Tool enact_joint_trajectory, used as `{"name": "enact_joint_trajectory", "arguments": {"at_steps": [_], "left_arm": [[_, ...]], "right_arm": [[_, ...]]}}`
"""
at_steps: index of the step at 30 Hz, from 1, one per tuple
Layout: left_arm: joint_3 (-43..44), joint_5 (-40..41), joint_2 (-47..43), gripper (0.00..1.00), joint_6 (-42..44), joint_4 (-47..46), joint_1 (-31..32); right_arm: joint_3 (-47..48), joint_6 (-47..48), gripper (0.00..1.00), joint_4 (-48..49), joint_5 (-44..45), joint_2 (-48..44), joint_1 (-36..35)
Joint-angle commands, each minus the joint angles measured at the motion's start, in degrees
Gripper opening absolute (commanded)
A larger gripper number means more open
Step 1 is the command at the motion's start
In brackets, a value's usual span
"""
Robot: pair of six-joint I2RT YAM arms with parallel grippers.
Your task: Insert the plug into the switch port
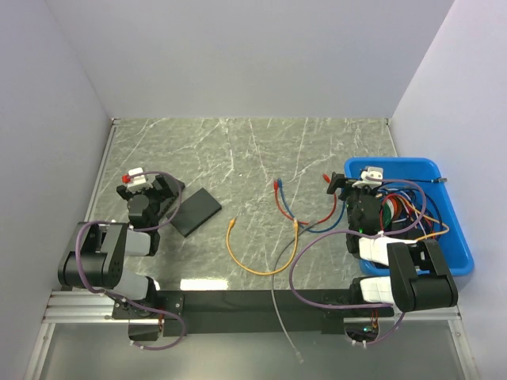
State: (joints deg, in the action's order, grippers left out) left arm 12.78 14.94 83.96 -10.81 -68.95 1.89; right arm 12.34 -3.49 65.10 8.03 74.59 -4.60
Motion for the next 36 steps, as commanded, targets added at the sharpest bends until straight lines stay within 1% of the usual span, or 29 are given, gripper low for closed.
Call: {"name": "enact_joint_trajectory", "arguments": {"at_steps": [1,9,10,11,12,13,14,15,16,17,18,19,20,21,22,24,25,26,28,29,32,33,34,35,36], "left_arm": [[0.6,0.6,-0.4,0.99,-0.6,-2.0,-0.2],[0.6,0.6,-0.4,0.99,-0.6,-1.9,-0.2],[0.6,0.6,-0.4,0.99,-0.7,-2.0,-0.2],[0.6,0.6,-0.3,0.99,-0.6,-1.9,-0.2],[0.6,0.6,-0.4,0.99,-0.7,-2.0,-0.2],[0.6,0.7,-0.4,0.99,-0.7,-2.0,-0.2],[0.6,0.6,-0.4,0.99,-0.6,-1.9,-0.2],[0.6,0.7,-0.4,0.99,-0.6,-1.9,-0.2],[0.6,0.6,-0.3,0.99,-0.6,-1.9,-0.2],[0.6,0.6,-0.3,0.99,-0.6,-2.0,-0.2],[0.7,0.6,-0.4,0.99,-0.6,-1.9,-0.2],[0.6,0.6,-0.4,0.99,-0.6,-2.0,-0.2],[0.6,0.7,-0.3,0.99,-0.6,-2.0,-0.2],[0.7,0.7,-0.4,0.99,-0.6,-1.9,-0.2],[0.7,0.7,-0.4,0.99,-0.7,-1.9,-0.2],[0.7,0.6,-0.4,0.99,-0.6,-1.7,-0.2],[0.7,0.6,-0.4,1.00,-0.6,-2.0,-0.2],[0.7,0.7,-0.4,0.99,-0.6,-2.1,-0.2],[0.6,0.6,-0.4,0.99,-0.6,-2.0,-0.2],[0.7,0.6,-0.4,0.99,-0.7,-2.1,-0.1],[0.6,0.6,-0.4,0.99,-0.7,-2.0,-0.2],[0.6,0.6,-0.4,0.99,-0.6,-1.9,-0.2],[0.7,0.6,-0.4,0.99,-0.6,-2.0,-0.2],[0.7,0.6,-0.4,0.99,-0.7,-1.9,-0.2],[0.9,0.4,-0.4,0.99,-0.7,-1.6,-0.3]], "right_arm": [[0.0,0.1,1.00,-0.9,-0.5,0.0,0.3],[0.2,-0.2,1.00,-1.3,0.7,0.0,0.5],[-0.2,-0.3,1.00,-0.6,1.6,-0.2,-0.1],[0.1,-1.1,1.00,-0.7,9.1,-0.8,-0.8],[0.2,-2.9,1.00,-1.6,12.8,-1.9,-1.3],[2.8,-3.3,1.00,-8.1,14.5,-3.3,-1.9],[4.7,-2.9,1.00,-12.5,13.9,-6.5,-2.1],[6.4,-1.3,1.00,-16.3,10.9,-8.0,-2.4],[8.6,-1.2,1.00,-21.7,10.7,-9.6,-2.8],[9.8,-6.0,1.00,-24.7,10.6,-13.9,-3.1],[11.0,-9.3,1.00,-28.8,7.4,-16.3,-3.1],[13.6,-11.6,1.00,-36.4,3.6,-18.4,-3.0],[14.7,-13.0,1.00,-39.6,-0.6,-21.7,-3.1],[15.8,-16.3,1.00,-42.4,-4.5,-23.1,-3.2],[16.5,-17.6,1.00,-45.8,-11.8,-24.3,-3.3],[15.5,-22.1,1.00,-46.9,-18.7,-28.4,-3.4],[12.5,-23.7,1.00,-44.2,-24.0,-30.2,-3.3],[10.5,-29.6,1.00,-42.0,-26.1,-34.0,-3.4],[5.7,-35.1,1.00,-38.3,-30.1,-37.7,-3.3],[4.3,-39.6,1.00,-37.9,-31.2,-40.5,-3.4],[-1.7,-47.5,1.00,-36.1,-31.8,-45.5,-3.3],[-3.2,-47.0,1.00,-34.1,-33.3,-46.5,-3.5],[-2.5,-45.5,1.00,-35.1,-35.0,-47.4,-3.6],[-1.5,-41.8,1.00,-36.8,-37.7,-47.7,-3.8],[-0.2,-39.7,1.00,-43.6,-37.2,-47.7,-4.7]]}}
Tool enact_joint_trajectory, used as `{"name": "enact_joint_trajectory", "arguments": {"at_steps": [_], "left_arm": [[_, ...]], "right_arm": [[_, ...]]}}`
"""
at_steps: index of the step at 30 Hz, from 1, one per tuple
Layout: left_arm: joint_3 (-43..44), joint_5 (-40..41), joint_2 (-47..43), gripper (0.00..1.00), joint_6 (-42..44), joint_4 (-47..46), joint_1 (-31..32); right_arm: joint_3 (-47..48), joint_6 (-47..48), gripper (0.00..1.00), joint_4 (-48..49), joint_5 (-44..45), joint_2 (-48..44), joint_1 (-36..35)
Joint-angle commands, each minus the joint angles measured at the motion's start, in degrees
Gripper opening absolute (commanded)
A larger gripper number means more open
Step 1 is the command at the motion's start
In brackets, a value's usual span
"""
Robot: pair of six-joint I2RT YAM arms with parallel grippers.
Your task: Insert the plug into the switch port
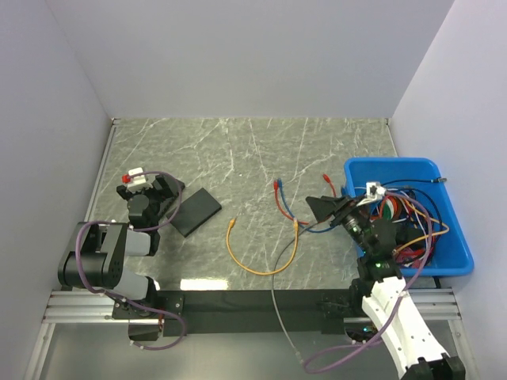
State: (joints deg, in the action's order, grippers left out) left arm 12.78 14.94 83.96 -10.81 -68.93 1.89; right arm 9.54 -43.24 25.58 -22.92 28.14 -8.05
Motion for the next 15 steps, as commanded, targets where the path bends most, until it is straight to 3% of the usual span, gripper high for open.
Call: {"name": "enact_joint_trajectory", "arguments": {"at_steps": [1,3,6,10,12,15], "left_arm": [[0.8,0.5,-0.4,0.99,-0.6,-1.8,-0.2],[0.8,0.5,-0.4,0.99,-0.6,-1.7,-0.2],[0.8,0.5,-0.3,0.99,-0.6,-1.8,-0.2],[1.5,6.7,-4.7,0.99,-2.7,2.3,-0.1],[5.4,6.7,-11.0,0.99,-3.2,16.8,0.4],[7.6,2.7,-18.5,0.99,-6.2,27.8,0.6]], "right_arm": [[7.1,2.3,1.00,-9.8,-4.7,-0.5,-1.7],[12.9,8.2,1.00,-21.6,0.0,0.6,-4.2],[15.3,10.7,1.00,-28.8,7.9,-0.2,-9.8],[14.7,7.8,1.00,-30.2,19.6,-6.4,-21.0],[14.5,6.5,1.00,-30.4,21.9,-7.0,-25.8],[17.3,7.3,1.00,-34.0,26.1,-2.8,-30.3]]}}
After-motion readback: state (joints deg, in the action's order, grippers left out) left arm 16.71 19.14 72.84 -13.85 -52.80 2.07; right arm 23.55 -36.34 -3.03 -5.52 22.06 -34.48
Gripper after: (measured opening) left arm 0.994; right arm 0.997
